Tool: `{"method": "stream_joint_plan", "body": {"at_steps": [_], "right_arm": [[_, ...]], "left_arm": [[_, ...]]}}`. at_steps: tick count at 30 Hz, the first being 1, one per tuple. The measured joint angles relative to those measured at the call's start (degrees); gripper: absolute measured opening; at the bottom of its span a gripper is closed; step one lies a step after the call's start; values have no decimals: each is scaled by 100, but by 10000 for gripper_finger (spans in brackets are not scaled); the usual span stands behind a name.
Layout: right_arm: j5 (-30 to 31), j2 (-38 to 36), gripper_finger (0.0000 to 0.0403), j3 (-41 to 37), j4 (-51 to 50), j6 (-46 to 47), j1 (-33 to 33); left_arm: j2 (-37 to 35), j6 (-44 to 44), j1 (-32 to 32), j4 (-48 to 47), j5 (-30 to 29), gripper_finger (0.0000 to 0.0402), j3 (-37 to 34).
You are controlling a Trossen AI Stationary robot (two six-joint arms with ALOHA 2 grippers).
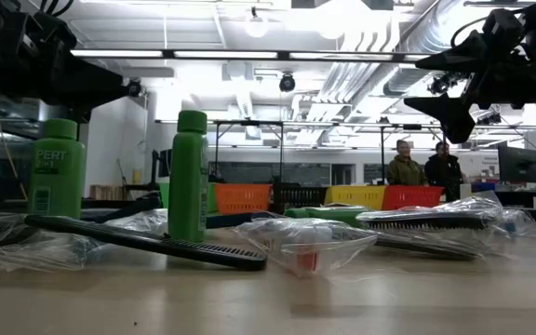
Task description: Pick & Place Travel size toiletries
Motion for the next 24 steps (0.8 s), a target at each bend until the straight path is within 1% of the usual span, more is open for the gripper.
{"method": "stream_joint_plan", "body": {"at_steps": [1,2,5,7,10,13,18,22,24], "right_arm": [[-38,0,295,0,-19,7,-1],[-253,-4,295,0,-147,106,-3],[-1114,5,295,0,-545,604,4],[-1540,26,295,0,-623,639,1],[-1893,91,295,0,-745,554,1],[-1877,101,295,0,-736,458,1],[-1674,98,295,0,-717,402,1],[-1107,98,295,0,-712,-240,-1],[-793,98,295,0,-646,14,-1]], "left_arm": [[2,0,-2,0,0,143,0],[0,0,0,2,0,143,0],[1,0,-1,1,1,143,-1],[0,0,-2,1,2,143,-2],[0,0,-1,0,0,143,-1],[0,0,-1,0,2,143,-2],[0,0,-2,2,0,143,0],[0,0,-1,2,1,143,-2],[0,0,-1,0,1,143,-1]]}}
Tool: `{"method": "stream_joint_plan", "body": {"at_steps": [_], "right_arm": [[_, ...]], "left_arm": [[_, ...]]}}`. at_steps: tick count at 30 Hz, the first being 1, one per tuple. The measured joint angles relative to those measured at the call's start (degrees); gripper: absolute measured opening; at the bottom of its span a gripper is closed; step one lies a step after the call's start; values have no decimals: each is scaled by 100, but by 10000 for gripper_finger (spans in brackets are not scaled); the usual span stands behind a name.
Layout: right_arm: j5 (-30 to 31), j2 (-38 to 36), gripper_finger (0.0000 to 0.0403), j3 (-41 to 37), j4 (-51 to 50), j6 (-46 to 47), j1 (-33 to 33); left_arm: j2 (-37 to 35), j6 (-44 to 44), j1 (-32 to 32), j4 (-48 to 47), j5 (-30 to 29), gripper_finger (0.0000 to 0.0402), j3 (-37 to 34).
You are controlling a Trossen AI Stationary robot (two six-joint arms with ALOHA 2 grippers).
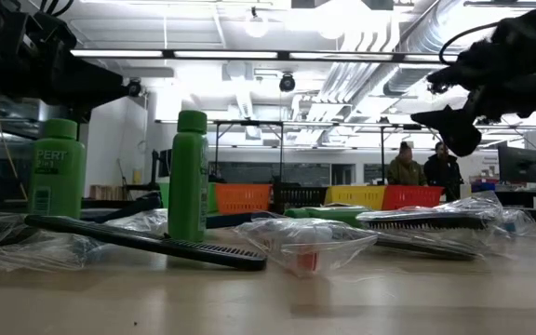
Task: Pick & Place Travel size toiletries
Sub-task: Put the black comb into the red bin
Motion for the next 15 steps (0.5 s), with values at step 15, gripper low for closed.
{"method": "stream_joint_plan", "body": {"at_steps": [15], "right_arm": [[-1497,80,295,1240,-286,-1062,-35]], "left_arm": [[0,0,0,1,2,143,-1]]}}
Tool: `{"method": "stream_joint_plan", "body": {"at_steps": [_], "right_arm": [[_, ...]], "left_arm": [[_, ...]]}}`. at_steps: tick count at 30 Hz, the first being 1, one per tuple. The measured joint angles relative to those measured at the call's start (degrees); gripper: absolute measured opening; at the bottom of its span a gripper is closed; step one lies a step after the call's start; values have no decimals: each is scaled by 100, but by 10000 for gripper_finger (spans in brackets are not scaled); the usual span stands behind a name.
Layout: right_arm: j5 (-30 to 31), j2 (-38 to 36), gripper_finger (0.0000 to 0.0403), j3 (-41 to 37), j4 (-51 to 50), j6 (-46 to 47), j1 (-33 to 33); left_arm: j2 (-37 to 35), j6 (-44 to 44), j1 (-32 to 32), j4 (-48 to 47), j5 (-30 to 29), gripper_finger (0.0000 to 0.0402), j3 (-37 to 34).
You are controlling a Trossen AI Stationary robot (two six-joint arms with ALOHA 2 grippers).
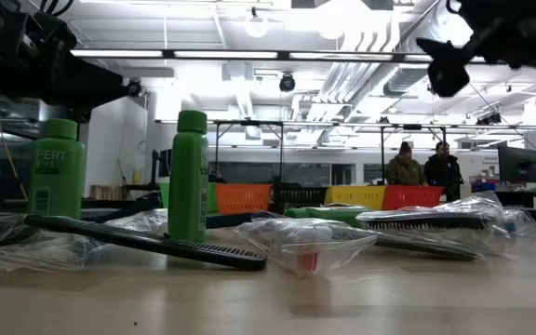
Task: Pick & Place Travel size toiletries
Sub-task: Put the black comb into the red bin
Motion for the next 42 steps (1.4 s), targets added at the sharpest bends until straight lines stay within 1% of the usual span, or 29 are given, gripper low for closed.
{"method": "stream_joint_plan", "body": {"at_steps": [2,6,9,13,16,18,20,24,26,28,32,34,37,39,42], "right_arm": [[224,80,295,417,-710,-362,2],[1355,476,295,1182,-2224,-1136,119],[1973,731,295,1610,-2829,-1540,289],[2880,1091,295,2124,-3643,-1779,515],[3262,1457,295,2585,-4424,-1766,707],[3435,1683,295,2867,-4914,-1450,829],[3567,1853,295,3037,-5217,-849,933],[3539,1991,295,3059,-5579,388,1124],[3536,2052,295,3059,-5869,601,1207],[3540,2094,295,3054,-6193,627,1253],[3600,2226,295,3054,-6629,954,1248],[3645,2336,295,3054,-6671,1523,1248],[3861,2506,295,3054,-6704,2843,1248],[3863,2637,295,3052,-6832,3327,1264],[4281,2727,295,2960,-6989,3939,1463]], "left_arm": [[0,0,-1,1,0,143,1],[0,0,-1,-1,0,143,-1],[2,0,1,1,0,143,-1],[0,0,0,1,-1,143,0],[0,0,0,1,-1,143,0],[0,0,0,0,0,143,0],[0,0,-1,1,-2,143,-1],[0,0,0,0,0,143,1],[0,0,-1,-1,0,143,-1],[0,0,0,0,-2,143,-1],[0,0,0,0,-1,143,1],[0,0,0,1,-1,143,0],[0,0,1,1,0,143,0],[2,0,-1,1,-2,143,0],[0,0,0,1,-1,143,0]]}}
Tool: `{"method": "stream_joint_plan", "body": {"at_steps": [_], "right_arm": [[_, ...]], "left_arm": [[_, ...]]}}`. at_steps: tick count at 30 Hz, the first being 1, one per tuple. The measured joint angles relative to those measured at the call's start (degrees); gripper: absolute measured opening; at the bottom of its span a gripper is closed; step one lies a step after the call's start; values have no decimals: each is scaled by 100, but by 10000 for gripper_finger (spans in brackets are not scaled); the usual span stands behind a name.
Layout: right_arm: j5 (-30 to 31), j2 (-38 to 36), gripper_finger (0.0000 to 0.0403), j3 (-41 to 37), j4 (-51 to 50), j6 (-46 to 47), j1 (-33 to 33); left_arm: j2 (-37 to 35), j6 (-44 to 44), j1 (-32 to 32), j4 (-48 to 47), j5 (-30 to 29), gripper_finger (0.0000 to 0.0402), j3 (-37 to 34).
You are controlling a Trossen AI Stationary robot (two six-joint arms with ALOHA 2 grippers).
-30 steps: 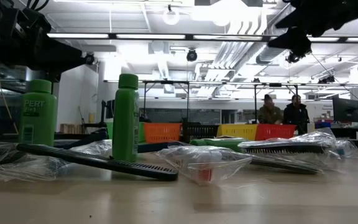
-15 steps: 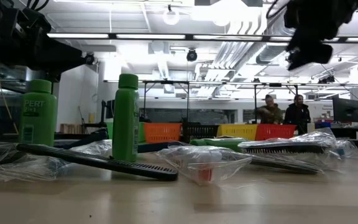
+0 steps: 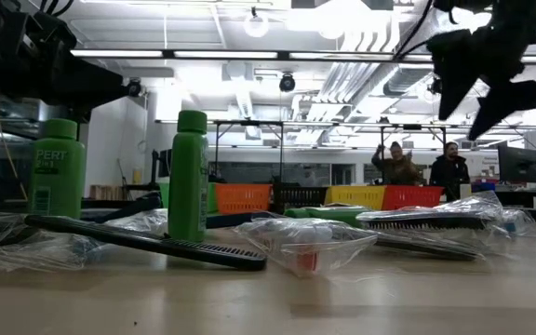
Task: Pick & Place Travel size toiletries
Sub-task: Put the black comb into the red bin
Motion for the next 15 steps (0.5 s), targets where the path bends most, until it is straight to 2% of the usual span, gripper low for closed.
{"method": "stream_joint_plan", "body": {"at_steps": [7,12,15], "right_arm": [[757,-32,295,-619,92,1695,744],[1128,-40,295,-1128,1008,2622,1250],[1360,-36,295,-1393,1169,3228,1505]], "left_arm": [[0,0,0,0,1,143,-1],[0,0,1,0,-2,143,0],[0,0,0,0,0,143,-1]]}}
